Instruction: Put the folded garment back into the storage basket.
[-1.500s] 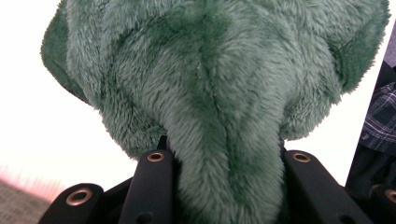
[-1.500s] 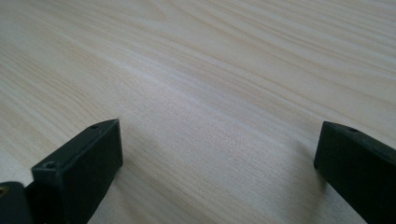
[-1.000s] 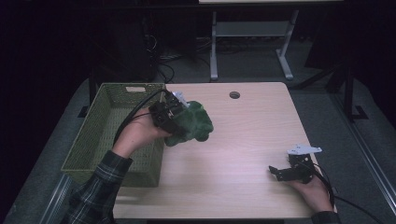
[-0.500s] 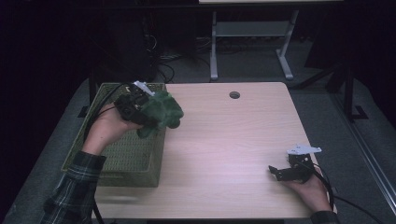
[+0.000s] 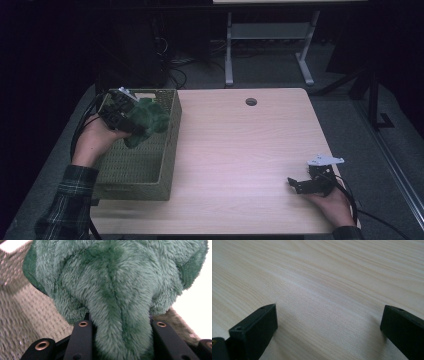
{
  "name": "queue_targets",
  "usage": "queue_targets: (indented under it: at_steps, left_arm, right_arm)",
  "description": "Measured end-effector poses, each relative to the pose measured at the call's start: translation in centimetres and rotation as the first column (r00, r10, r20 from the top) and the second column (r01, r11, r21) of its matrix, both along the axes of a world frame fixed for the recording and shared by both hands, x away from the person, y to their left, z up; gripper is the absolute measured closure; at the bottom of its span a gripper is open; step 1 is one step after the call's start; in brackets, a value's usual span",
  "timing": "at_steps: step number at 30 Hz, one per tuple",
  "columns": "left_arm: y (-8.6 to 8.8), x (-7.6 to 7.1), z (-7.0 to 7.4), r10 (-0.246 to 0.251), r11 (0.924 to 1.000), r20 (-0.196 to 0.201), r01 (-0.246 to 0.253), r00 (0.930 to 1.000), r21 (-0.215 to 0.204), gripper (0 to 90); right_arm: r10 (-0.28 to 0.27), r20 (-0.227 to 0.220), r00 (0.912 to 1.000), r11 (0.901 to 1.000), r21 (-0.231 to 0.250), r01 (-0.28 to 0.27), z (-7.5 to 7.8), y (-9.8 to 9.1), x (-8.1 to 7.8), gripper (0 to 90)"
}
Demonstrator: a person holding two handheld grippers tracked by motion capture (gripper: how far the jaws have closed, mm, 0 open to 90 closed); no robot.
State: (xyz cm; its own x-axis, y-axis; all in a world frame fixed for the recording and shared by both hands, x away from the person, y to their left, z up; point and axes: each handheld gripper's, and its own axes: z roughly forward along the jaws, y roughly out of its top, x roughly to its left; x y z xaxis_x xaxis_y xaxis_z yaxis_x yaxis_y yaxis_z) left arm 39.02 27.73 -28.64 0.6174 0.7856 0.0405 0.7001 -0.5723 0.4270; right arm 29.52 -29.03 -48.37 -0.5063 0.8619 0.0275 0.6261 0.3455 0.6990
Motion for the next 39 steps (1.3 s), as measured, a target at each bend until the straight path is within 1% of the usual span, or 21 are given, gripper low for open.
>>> queue_targets:
  at_steps: [2,6,8,10,12,14,18,21,23,25,29,32,34,35,36,37,38,39]
  left_arm:
    - [0.5,0.3,-0.9,0.027,0.9996,-0.007,-0.027,0.9996,0.0,66.3]
    - [1.4,0.9,-2.6,0.072,0.9974,-0.032,-0.072,0.9969,0.008,66.1]
    - [1.6,1.2,-3.5,0.085,0.9962,-0.045,-0.084,0.9953,0.024,66.1]
    - [1.9,1.5,-4.5,0.101,0.9947,-0.059,-0.099,0.9932,0.028,66.0]
    - [2.1,1.7,-5.5,0.109,0.9936,-0.071,-0.107,0.9915,0.038,66.0]
    - [2.3,1.9,-6.5,0.115,0.9929,-0.092,-0.112,0.9891,0.041,65.9]
    - [2.6,2.1,-8.5,0.131,0.9908,-0.118,-0.127,0.9843,0.048,65.7]
    - [2.7,2.3,-9.8,0.134,0.9902,-0.139,-0.127,0.9812,0.058,65.5]
    - [2.7,2.3,-10.6,0.14,0.9896,-0.156,-0.133,0.9779,0.056,65.2]
    - [2.6,2.4,-11.3,0.141,0.9892,-0.171,-0.132,0.9752,0.063,64.9]
    - [2.4,2.4,-12.3,0.136,0.9898,-0.187,-0.125,0.973,0.069,62.9]
    - [2.3,2.3,-12.5,0.141,0.9892,-0.192,-0.13,0.9714,0.067,58.0]
    - [2.4,2.4,-12.5,0.139,0.9893,-0.19,-0.128,0.9718,0.07,53.2]
    - [2.4,2.3,-12.5,0.145,0.9888,-0.196,-0.135,0.9699,0.065,50.3]
    - [2.4,2.3,-12.5,0.142,0.9891,-0.199,-0.13,0.9698,0.069,46.3]
    - [2.5,2.4,-12.5,0.136,0.9896,-0.194,-0.124,0.9715,0.072,42.6]
    - [2.5,2.3,-12.5,0.141,0.9892,-0.193,-0.13,0.971,0.067,39.3]
    - [2.6,2.3,-12.5,0.148,0.9885,-0.182,-0.14,0.9721,0.057,36.3]
  right_arm:
    - [0.0,0.0,1.0,1.0,0.0,0.0,0.0,0.0,0.0,0.5]
    - [-0.002,0.0,1.0,1.0,0.002,0.002,0.0,0.0,0.0,0.6]
    - [-0.001,0.0,1.0,1.0,0.001,0.001,0.0,0.0,0.0,0.6]
    - [-0.002,0.0,1.0,1.0,0.001,0.002,0.0,0.0,0.0,0.6]
    - [-0.001,-0.001,1.0,1.0,0.001,0.001,0.0,0.0,0.0,0.6]
    - [-0.001,0.0,1.0,1.0,0.001,0.001,0.0,0.0,0.0,0.6]
    - [-0.001,0.0,1.0,1.0,0.001,0.001,0.0,0.0,0.0,0.6]
    - [-0.001,0.0,1.0,1.0,0.001,0.001,0.0,0.0,0.0,0.6]
    - [-0.001,0.0,1.0,1.0,0.001,0.001,0.0,0.0,0.0,0.6]
    - [-0.001,0.0,1.0,1.0,0.001,0.001,0.0,0.0,0.0,0.6]
    - [-0.001,0.0,1.0,1.0,0.001,0.001,0.0,0.0,0.0,0.6]
    - [-0.001,-0.001,1.0,1.0,0.002,0.001,0.0,0.0,0.0,0.6]
    - [-0.001,-0.001,1.0,1.0,0.002,0.001,0.0,0.0,0.0,0.6]
    - [0.0,0.0,1.0,1.0,0.001,0.0,0.0,0.0,0.0,0.6]
    - [-0.001,0.0,1.0,1.0,0.002,0.001,0.0,0.0,0.0,0.6]
    - [-0.001,0.0,1.0,1.0,0.001,0.001,0.0,0.0,0.0,0.6]
    - [-0.001,-0.001,1.0,1.0,0.001,0.001,0.0,0.0,0.0,0.6]
    - [0.0,0.0,1.0,1.0,0.001,0.0,0.0,0.0,0.0,0.6]
